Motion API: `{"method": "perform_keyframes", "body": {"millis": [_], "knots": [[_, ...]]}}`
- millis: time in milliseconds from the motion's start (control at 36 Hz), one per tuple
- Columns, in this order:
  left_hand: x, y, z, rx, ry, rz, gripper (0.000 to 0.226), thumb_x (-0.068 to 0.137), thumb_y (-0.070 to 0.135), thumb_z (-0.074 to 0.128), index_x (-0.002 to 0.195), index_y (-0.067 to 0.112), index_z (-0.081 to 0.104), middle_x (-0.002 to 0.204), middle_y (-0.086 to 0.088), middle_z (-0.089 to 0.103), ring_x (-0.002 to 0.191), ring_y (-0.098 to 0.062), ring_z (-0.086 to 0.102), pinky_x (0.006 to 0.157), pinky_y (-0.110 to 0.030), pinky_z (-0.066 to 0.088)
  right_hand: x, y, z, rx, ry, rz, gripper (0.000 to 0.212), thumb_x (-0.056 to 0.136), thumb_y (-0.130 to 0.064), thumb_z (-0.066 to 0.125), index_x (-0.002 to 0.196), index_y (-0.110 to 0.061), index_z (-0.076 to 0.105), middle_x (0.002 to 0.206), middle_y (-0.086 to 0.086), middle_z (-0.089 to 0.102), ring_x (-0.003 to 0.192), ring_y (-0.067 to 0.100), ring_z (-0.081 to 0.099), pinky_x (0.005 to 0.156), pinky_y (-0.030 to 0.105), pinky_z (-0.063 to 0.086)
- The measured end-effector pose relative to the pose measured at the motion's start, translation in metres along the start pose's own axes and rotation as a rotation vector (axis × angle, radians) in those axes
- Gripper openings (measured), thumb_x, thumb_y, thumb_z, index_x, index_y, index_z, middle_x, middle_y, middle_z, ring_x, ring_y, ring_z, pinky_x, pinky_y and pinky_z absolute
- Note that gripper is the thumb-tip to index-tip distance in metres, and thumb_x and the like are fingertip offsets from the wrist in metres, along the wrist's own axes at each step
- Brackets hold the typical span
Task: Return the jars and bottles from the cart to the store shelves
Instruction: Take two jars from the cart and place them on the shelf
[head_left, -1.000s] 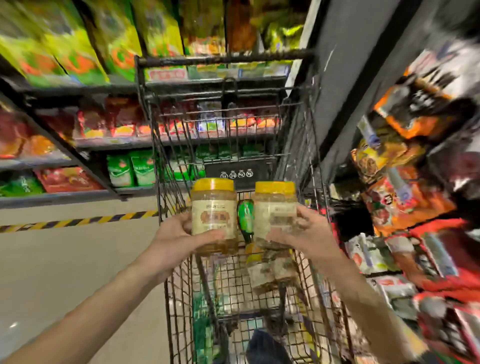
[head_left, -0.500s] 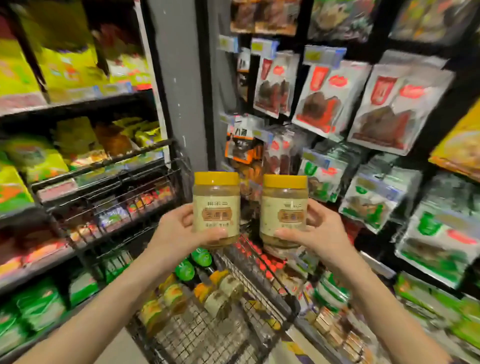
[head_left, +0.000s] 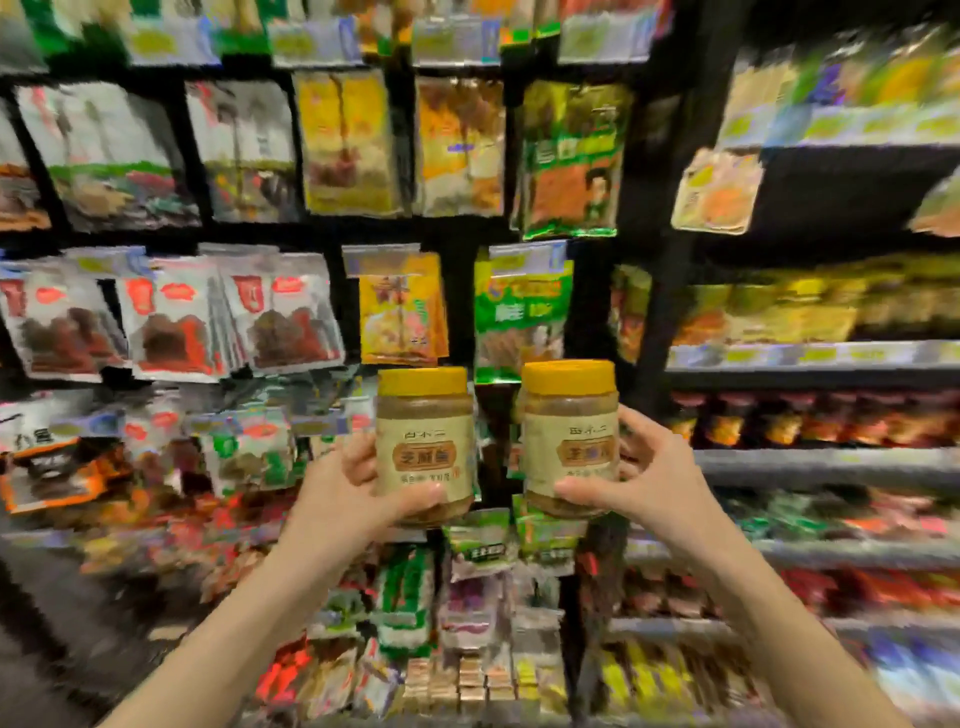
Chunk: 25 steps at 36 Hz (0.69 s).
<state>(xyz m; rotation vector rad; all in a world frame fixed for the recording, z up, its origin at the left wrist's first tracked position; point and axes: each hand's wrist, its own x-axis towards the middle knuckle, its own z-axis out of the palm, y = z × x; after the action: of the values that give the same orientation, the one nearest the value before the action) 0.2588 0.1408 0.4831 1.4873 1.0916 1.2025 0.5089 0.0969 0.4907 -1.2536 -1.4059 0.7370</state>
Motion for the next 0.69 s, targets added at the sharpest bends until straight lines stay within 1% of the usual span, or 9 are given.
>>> {"method": "perform_keyframes", "body": {"millis": [56, 139, 222, 306, 361, 500, 556, 611, 695], "knots": [[0.005, 0.005, 0.036, -0.025, -0.051, 0.021, 0.041, 0.062, 0.001, 0.080, 0.093, 0.022, 0.063, 0.076, 0.019, 0.073, 0.077, 0.003, 0.069, 0.060, -0.006, 0.050, -0.009, 0.004, -0.036, -0.014, 0.044, -0.001, 0.096, 0.041, -0.046, 0.089, 0.126, -0.018, 0.054, 0.109, -0.003, 0.070, 0.102, 0.010, 0.066, 0.090, 0.033, 0.053], [0.010, 0.015, 0.099, -0.070, -0.141, 0.042, 0.042, 0.062, 0.004, 0.080, 0.095, 0.025, 0.061, 0.075, 0.024, 0.072, 0.077, 0.004, 0.068, 0.060, -0.006, 0.050, -0.026, 0.010, -0.099, -0.045, 0.132, -0.003, 0.097, 0.036, -0.049, 0.089, 0.122, -0.020, 0.057, 0.102, -0.004, 0.073, 0.096, 0.009, 0.068, 0.080, 0.024, 0.055], [0.010, 0.028, 0.171, -0.122, -0.211, 0.053, 0.041, 0.063, 0.001, 0.079, 0.091, 0.025, 0.060, 0.070, 0.022, 0.071, 0.070, 0.008, 0.067, 0.057, -0.006, 0.049, -0.046, 0.014, -0.168, -0.099, 0.212, -0.014, 0.075, 0.047, -0.033, 0.090, 0.114, -0.018, 0.061, 0.097, -0.002, 0.074, 0.092, 0.011, 0.069, 0.076, 0.023, 0.053], [0.010, 0.036, 0.234, -0.145, -0.257, 0.066, 0.054, 0.046, 0.021, 0.084, 0.096, 0.021, 0.063, 0.082, 0.016, 0.073, 0.077, 0.003, 0.069, 0.066, -0.013, 0.052, -0.066, 0.017, -0.224, -0.150, 0.265, -0.031, 0.068, 0.048, -0.024, 0.085, 0.112, -0.022, 0.061, 0.095, -0.009, 0.074, 0.090, 0.002, 0.068, 0.072, 0.013, 0.051], [0.011, 0.039, 0.271, -0.143, -0.291, 0.060, 0.059, 0.045, 0.026, 0.083, 0.100, 0.021, 0.063, 0.090, 0.015, 0.071, 0.080, 0.003, 0.068, 0.067, -0.015, 0.052, -0.077, 0.018, -0.256, -0.173, 0.305, -0.034, 0.066, 0.049, -0.024, 0.085, 0.110, -0.028, 0.060, 0.095, -0.017, 0.073, 0.088, -0.003, 0.067, 0.071, 0.009, 0.049], [0.022, 0.046, 0.349, -0.128, -0.389, 0.068, 0.053, 0.048, 0.020, 0.083, 0.097, 0.024, 0.064, 0.083, 0.019, 0.073, 0.080, 0.001, 0.070, 0.058, -0.011, 0.053, -0.091, 0.029, -0.325, -0.214, 0.406, -0.020, 0.060, 0.047, -0.028, 0.085, 0.101, -0.038, 0.060, 0.095, -0.018, 0.072, 0.093, 0.002, 0.067, 0.074, 0.015, 0.052], [0.028, 0.047, 0.375, -0.129, -0.413, 0.071, 0.048, 0.055, 0.011, 0.083, 0.098, 0.023, 0.064, 0.082, 0.020, 0.073, 0.079, 0.000, 0.070, 0.058, -0.010, 0.052, -0.092, 0.036, -0.348, -0.221, 0.438, -0.010, 0.063, 0.047, -0.029, 0.086, 0.104, -0.036, 0.061, 0.096, -0.016, 0.073, 0.094, 0.003, 0.067, 0.074, 0.015, 0.052], [0.034, 0.050, 0.399, -0.132, -0.434, 0.080, 0.047, 0.058, 0.007, 0.083, 0.099, 0.022, 0.064, 0.080, 0.021, 0.073, 0.077, 0.002, 0.069, 0.058, -0.009, 0.052, -0.089, 0.043, -0.369, -0.224, 0.465, 0.004, 0.071, 0.048, -0.030, 0.087, 0.114, -0.031, 0.060, 0.100, -0.010, 0.073, 0.097, 0.006, 0.067, 0.080, 0.022, 0.053], [0.047, 0.053, 0.429, -0.153, -0.461, 0.084, 0.056, 0.046, 0.017, 0.084, 0.099, 0.021, 0.064, 0.081, 0.018, 0.074, 0.079, 0.000, 0.070, 0.060, -0.011, 0.053, -0.079, 0.055, -0.395, -0.226, 0.494, 0.002, 0.075, 0.049, -0.028, 0.087, 0.119, -0.025, 0.059, 0.104, -0.006, 0.072, 0.098, 0.008, 0.067, 0.086, 0.030, 0.054]]}}
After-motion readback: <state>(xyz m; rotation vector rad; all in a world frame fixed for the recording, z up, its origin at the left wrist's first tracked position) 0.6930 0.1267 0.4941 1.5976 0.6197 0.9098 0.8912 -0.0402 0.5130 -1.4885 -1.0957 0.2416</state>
